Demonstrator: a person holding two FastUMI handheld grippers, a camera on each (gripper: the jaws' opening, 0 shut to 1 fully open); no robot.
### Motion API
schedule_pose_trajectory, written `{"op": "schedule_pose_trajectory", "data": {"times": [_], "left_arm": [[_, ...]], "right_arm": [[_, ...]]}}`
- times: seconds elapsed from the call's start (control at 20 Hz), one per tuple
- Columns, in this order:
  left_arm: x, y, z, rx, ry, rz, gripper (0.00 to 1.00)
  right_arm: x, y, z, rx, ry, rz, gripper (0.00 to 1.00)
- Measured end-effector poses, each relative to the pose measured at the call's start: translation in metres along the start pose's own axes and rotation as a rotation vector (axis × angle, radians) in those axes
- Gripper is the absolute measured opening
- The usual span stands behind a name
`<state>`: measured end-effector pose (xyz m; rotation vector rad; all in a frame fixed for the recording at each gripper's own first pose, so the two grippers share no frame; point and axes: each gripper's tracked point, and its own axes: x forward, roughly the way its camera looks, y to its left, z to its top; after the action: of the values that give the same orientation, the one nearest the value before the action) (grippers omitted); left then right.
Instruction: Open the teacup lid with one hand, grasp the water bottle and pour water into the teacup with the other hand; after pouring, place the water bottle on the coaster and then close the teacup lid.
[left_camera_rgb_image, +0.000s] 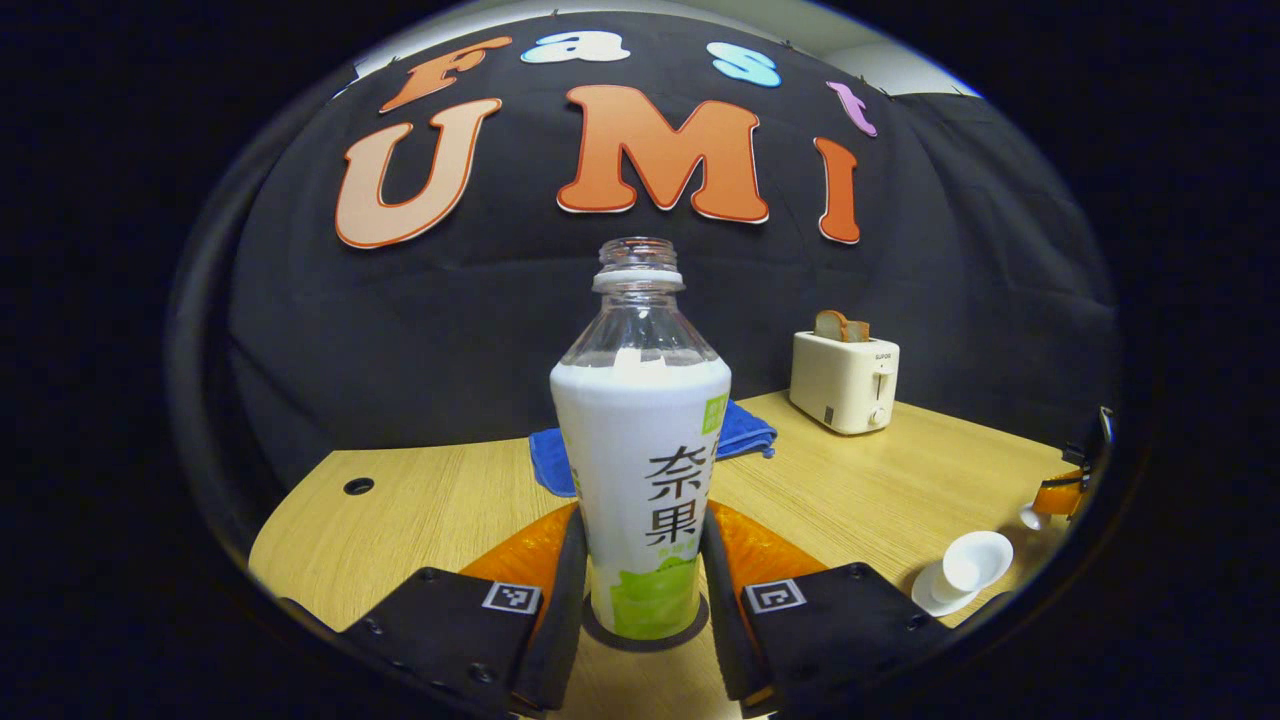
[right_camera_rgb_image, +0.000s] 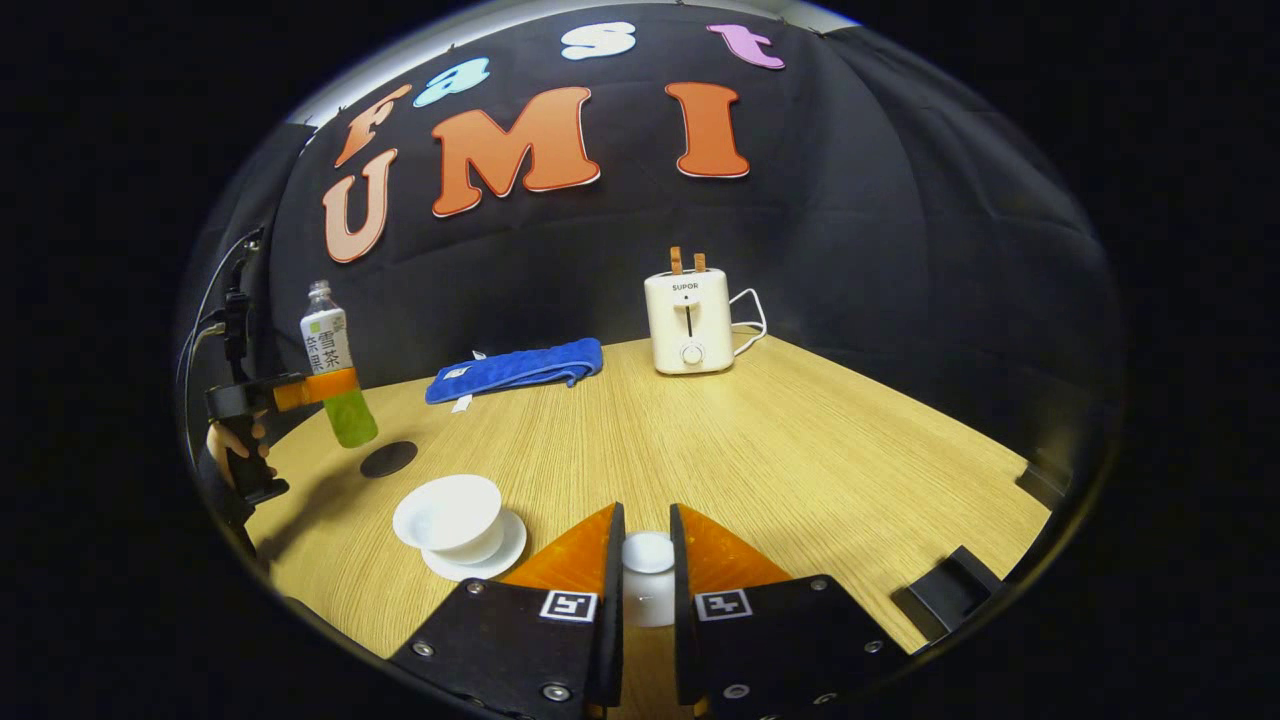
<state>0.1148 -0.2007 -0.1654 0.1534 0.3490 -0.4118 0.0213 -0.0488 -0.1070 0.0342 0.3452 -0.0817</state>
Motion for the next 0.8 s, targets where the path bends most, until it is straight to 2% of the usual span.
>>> {"op": "schedule_pose_trajectory", "data": {"times": [0.05,0.1,0.15,0.55,0.7,0.75,0.8], "left_arm": [[0.001,-0.001,-0.001,-0.006,0.001,-0.005,0.6],[0.002,-0.003,-0.002,-0.021,-0.002,-0.009,0.62],[0.004,-0.004,-0.003,-0.03,-0.002,-0.008,0.58],[0.003,0.0,-0.021,-0.059,0.066,0.011,0.58],[0.002,-0.002,-0.02,-0.073,0.065,0.013,0.62],[0.001,-0.002,-0.024,-0.072,0.078,0.01,0.6],[0.0,-0.003,-0.023,-0.076,0.08,0.008,0.65]], "right_arm": [[0.0,-0.001,-0.001,-0.001,0.001,-0.001,0.22],[0.0,-0.001,-0.001,-0.002,0.002,-0.002,0.22],[0.0,-0.001,-0.001,-0.002,0.002,-0.003,0.22],[0.003,-0.005,-0.006,0.006,0.014,-0.009,0.22],[0.003,-0.003,-0.007,0.0,0.021,-0.006,0.22],[0.003,-0.003,-0.006,-0.001,0.02,-0.006,0.22],[0.003,-0.003,-0.006,0.002,0.018,-0.005,0.22]]}}
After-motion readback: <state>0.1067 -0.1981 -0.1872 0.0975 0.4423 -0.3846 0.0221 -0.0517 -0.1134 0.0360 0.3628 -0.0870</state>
